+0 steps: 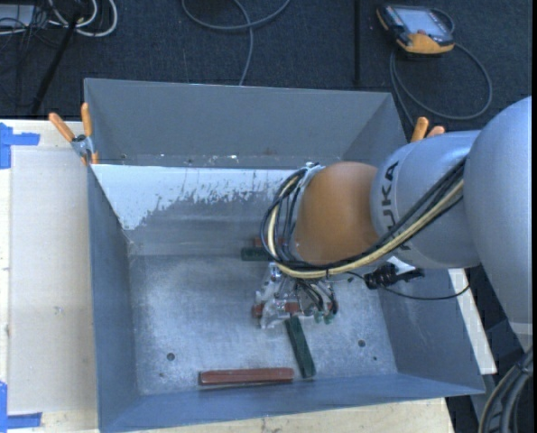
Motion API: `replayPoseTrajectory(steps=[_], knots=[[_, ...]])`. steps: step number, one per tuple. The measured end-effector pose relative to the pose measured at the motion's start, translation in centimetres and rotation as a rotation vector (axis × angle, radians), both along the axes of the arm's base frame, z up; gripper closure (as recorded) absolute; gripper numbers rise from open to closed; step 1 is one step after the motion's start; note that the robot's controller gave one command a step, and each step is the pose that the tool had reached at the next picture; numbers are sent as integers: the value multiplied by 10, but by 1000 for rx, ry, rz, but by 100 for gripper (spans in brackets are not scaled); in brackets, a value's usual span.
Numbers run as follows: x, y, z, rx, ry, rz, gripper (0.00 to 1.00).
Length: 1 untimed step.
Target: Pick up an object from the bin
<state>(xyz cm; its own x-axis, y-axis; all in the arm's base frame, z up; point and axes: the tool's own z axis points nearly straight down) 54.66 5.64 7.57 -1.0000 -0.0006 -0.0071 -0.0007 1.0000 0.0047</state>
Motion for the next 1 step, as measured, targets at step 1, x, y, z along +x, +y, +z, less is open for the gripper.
replayPoseTrajectory(steps=[1], knots=[[0, 0, 0, 0, 0, -1, 100]])
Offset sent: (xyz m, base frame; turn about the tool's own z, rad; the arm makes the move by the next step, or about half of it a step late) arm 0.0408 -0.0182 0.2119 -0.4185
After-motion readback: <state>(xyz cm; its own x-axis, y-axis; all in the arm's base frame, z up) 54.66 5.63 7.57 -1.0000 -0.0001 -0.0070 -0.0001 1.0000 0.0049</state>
